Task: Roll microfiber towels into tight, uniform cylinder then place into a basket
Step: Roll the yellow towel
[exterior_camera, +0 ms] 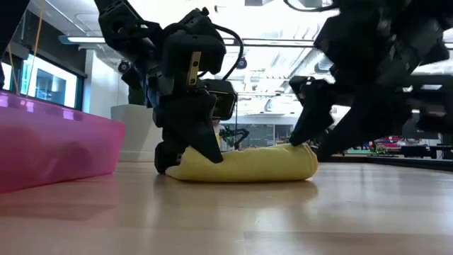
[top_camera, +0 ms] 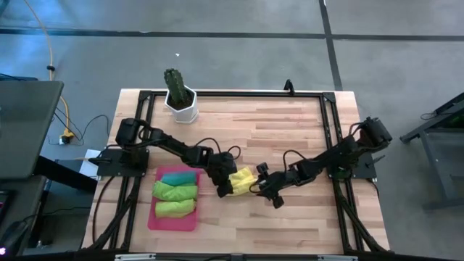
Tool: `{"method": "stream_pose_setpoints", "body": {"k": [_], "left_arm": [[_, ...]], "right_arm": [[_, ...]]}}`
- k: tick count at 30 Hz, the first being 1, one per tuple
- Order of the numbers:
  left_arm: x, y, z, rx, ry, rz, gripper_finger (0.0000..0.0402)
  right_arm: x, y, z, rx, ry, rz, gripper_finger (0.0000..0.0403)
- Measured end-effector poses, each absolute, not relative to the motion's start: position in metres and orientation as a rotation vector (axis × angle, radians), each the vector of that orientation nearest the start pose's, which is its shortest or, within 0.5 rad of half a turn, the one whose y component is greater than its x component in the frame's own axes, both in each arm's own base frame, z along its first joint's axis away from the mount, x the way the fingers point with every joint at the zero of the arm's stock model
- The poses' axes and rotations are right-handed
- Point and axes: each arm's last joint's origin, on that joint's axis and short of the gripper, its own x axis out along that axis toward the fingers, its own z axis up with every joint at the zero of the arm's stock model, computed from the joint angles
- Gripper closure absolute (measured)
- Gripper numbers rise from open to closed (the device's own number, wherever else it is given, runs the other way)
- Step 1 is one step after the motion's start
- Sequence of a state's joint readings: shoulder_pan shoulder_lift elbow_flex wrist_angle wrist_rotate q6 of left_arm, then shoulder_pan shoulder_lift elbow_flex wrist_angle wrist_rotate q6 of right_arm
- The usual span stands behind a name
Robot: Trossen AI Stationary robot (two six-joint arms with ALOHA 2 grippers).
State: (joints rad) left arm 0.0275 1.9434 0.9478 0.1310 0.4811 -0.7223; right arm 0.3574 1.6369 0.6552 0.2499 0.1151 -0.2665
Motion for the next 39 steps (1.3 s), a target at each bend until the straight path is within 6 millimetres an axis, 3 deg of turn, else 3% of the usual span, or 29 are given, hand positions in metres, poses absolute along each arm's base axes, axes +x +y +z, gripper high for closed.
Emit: {"method": "stream_pose_setpoints", "body": {"k": [11,19,34,39], "left_arm": [[0.361,-0.002,0.106,-0.887,0.969,-0.108,0.0385],[0.361,-0.002,0.106,-0.877,0.966,-0.114,0.0382],[0.367,-0.001,0.113,-0.681,0.898,-0.216,0.029],[0.365,-0.001,0.128,-0.56,0.858,-0.246,0.0283]], "right_arm": [[0.292,0.088,0.101,-0.442,0.713,0.257,0.0206],[0.293,0.085,0.094,-0.271,0.762,0.224,0.0214],[0.289,0.087,0.091,0.022,0.85,0.223,0.0376],[0.289,0.087,0.091,0.195,0.888,0.286,0.0396]]}}
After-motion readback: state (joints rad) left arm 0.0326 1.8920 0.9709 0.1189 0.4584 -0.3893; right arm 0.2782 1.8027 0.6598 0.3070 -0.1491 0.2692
